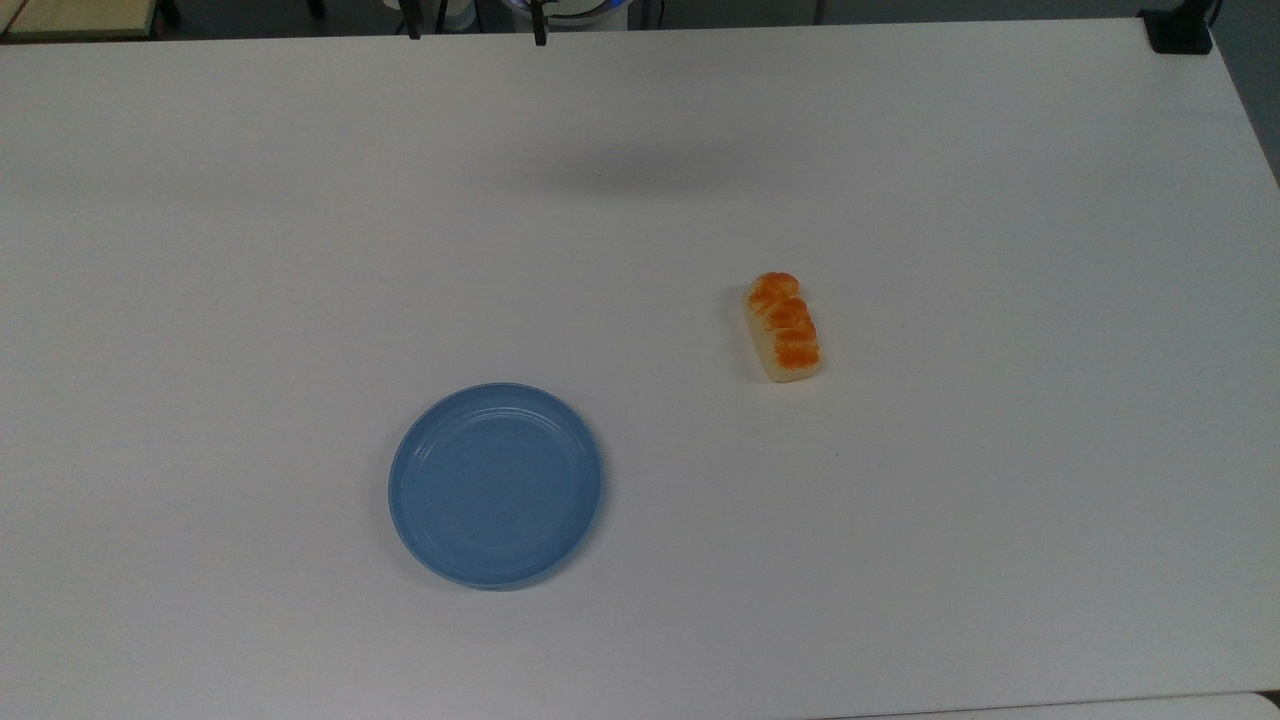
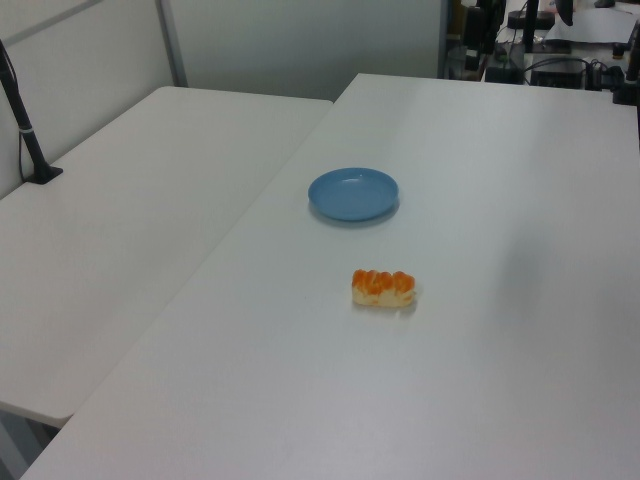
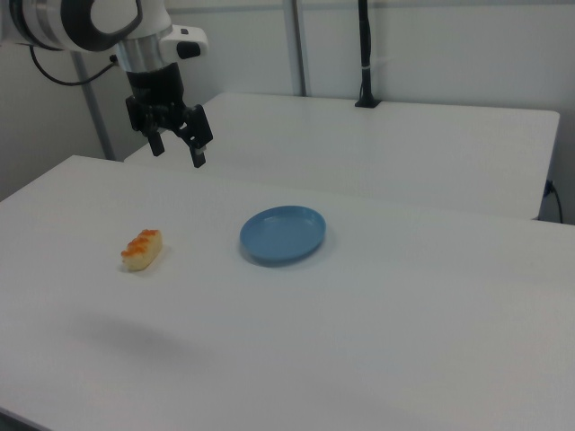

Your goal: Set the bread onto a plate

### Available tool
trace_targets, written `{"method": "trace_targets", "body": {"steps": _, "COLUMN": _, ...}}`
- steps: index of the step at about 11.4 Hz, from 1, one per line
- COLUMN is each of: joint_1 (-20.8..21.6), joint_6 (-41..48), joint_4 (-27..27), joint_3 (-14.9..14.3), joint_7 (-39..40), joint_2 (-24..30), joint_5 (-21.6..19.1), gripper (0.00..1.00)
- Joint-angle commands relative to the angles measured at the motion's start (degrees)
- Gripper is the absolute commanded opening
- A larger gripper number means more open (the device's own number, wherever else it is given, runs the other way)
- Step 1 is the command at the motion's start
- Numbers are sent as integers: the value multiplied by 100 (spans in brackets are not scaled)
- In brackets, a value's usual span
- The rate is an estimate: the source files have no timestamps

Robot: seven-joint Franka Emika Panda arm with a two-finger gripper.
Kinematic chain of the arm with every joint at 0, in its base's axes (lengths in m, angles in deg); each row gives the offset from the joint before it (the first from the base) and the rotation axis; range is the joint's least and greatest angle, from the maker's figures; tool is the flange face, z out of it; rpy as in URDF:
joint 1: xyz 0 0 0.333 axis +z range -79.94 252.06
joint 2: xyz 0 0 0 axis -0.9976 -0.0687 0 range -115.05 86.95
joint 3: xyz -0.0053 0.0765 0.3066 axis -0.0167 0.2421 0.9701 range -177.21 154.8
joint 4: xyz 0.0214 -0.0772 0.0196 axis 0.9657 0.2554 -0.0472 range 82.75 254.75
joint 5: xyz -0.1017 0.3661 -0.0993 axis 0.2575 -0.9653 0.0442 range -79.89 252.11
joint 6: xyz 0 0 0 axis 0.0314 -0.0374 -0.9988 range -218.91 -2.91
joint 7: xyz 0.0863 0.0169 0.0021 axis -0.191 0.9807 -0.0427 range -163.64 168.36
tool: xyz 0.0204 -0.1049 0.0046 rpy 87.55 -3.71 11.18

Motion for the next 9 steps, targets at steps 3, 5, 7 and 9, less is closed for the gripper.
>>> {"method": "trace_targets", "body": {"steps": 3, "joint_1": 34, "joint_6": -24, "joint_4": 147, "joint_3": -77, "joint_7": 148, "joint_2": 121, "joint_5": -93, "gripper": 100}}
{"method": "trace_targets", "body": {"steps": 5, "joint_1": 60, "joint_6": -24, "joint_4": 147, "joint_3": -69, "joint_7": 148, "joint_2": 121, "joint_5": -102, "gripper": 100}}
{"method": "trace_targets", "body": {"steps": 7, "joint_1": 78, "joint_6": -16, "joint_4": 147, "joint_3": -16, "joint_7": 148, "joint_2": 138, "joint_5": -102, "gripper": 100}}
{"method": "trace_targets", "body": {"steps": 9, "joint_1": 104, "joint_6": -7, "joint_4": 164, "joint_3": 54, "joint_7": 166, "joint_2": 139, "joint_5": -102, "gripper": 100}}
